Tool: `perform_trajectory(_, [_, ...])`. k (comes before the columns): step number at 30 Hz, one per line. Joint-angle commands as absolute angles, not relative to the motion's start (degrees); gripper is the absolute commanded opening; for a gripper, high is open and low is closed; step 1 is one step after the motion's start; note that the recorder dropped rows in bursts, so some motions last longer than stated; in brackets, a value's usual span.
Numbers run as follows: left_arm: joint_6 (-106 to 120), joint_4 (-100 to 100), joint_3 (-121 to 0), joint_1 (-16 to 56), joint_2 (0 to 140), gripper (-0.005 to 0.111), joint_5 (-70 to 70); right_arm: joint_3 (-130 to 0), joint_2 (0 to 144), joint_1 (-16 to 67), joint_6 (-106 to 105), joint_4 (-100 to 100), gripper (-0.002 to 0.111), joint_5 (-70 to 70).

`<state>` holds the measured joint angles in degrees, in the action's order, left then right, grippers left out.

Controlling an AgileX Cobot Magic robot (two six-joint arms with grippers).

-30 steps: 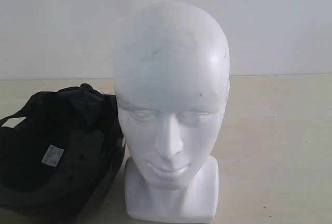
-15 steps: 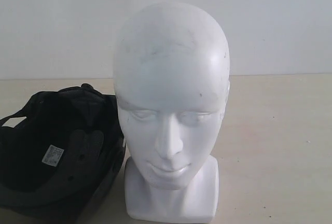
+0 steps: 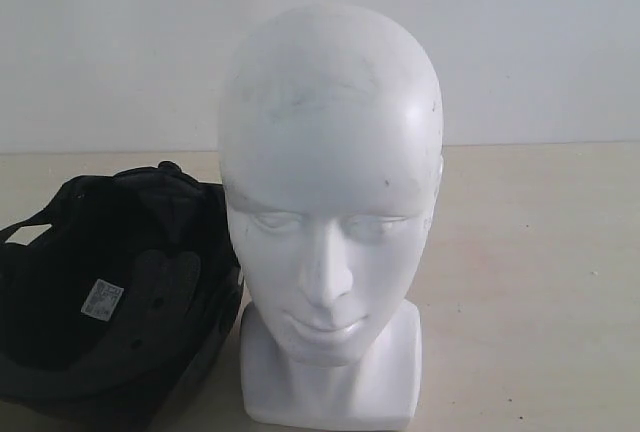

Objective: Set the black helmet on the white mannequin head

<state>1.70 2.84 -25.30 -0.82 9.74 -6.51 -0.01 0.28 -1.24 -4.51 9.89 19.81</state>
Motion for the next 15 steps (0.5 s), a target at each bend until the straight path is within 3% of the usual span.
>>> perform_trajectory(1, [0.87,5.07,-29.05,-0.93,15.08,0.004,-6.78,0.0,0.0,-1.48,-4.86,9.75,0.0,19.05])
perform_trajectory(6, [13.99,14.83,-38.92,1.98,23.67,0.004,-20.75,0.0,0.0,-1.48,-4.86,9.75,0.0,19.05])
perform_trajectory(11, [56.04,55.38,-46.24,4.67,31.73,0.004,-35.36,0.0,0.0,-1.48,-4.86,9.75,0.0,19.05])
perform_trajectory(15, [62.61,64.5,-46.67,4.67,36.26,0.004,-39.6,0.0,0.0,-1.48,-4.86,9.75,0.0,19.05])
